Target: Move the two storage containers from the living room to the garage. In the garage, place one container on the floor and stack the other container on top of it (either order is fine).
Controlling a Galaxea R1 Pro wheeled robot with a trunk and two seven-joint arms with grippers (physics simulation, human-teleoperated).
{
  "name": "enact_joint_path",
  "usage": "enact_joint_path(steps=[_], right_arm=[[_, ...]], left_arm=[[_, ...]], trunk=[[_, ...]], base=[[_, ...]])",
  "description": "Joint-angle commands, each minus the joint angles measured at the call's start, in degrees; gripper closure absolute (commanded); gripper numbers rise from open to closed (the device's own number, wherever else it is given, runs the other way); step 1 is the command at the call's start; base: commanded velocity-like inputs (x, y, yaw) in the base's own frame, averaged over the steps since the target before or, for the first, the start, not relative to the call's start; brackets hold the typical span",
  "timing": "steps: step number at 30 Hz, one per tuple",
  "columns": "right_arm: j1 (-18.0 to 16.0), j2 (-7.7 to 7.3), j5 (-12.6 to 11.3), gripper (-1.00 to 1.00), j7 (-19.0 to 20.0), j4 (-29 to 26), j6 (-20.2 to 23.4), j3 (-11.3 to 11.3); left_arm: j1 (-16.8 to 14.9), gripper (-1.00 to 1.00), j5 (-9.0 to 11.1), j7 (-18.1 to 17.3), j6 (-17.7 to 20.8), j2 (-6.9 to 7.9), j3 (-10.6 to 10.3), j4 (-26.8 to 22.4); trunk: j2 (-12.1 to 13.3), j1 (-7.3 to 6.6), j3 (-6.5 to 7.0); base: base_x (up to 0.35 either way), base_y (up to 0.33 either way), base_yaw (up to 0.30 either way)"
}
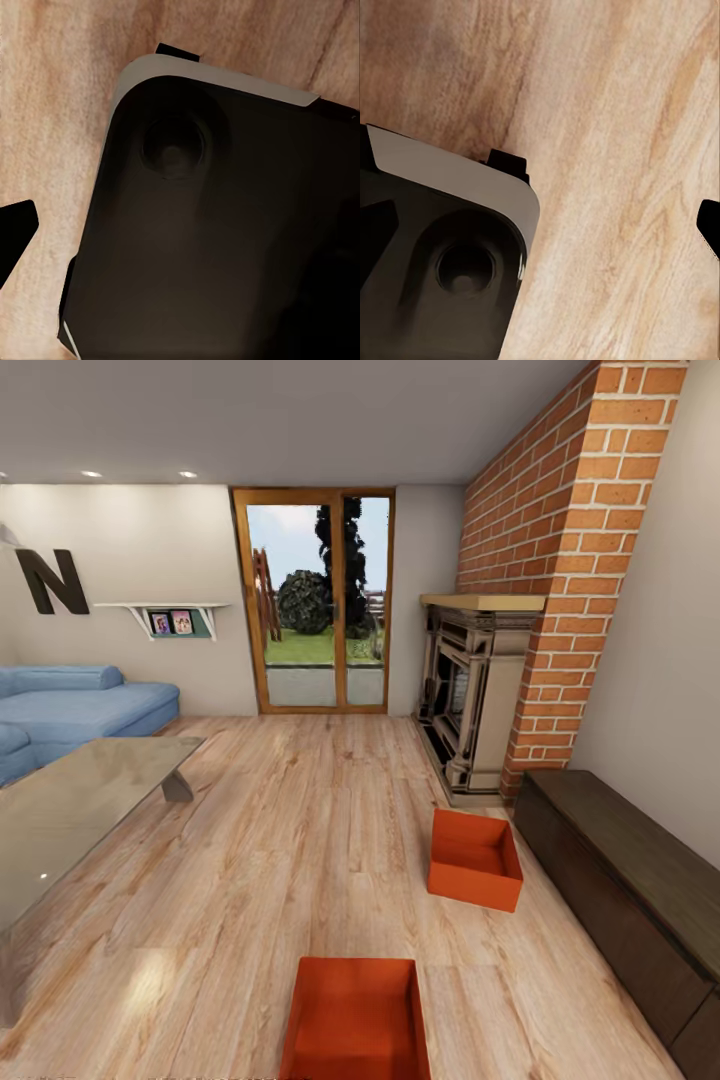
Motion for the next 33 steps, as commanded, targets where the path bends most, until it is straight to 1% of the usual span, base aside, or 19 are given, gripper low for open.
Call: enact_joint_path(steps=[1,9,21,33], right_arm=[[-0.1,0.01,0.6,-1.00,-0.3,0.2,-0.2,0.1],[-0.1,-0.02,0.5,-1.00,-0.3,0.2,-0.3,0.0],[-0.1,-0.05,0.5,-1.00,-0.3,0.2,-0.3,-0.1],[-0.1,-0.08,0.4,-1.00,-0.3,0.2,-0.3,-0.2]], left_arm=[[0.0,-1.00,0.2,0.0,-0.1,0.00,0.0,0.0],[0.0,-1.00,0.2,0.0,-0.1,-0.03,0.0,0.0],[0.0,-1.00,0.2,0.0,-0.1,-0.10,0.0,0.0],[0.0,-1.00,0.2,0.0,-0.1,-0.09,0.0,0.0]], trunk=[[0.0,0.00,-0.05],[0.0,0.00,-0.05],[0.0,0.00,-0.05],[0.0,0.00,-0.05]], base=[[0.000,0.000,0.155],[0.000,0.000,0.054],[0.000,0.042,0.003],[0.000,0.003,0.000]])
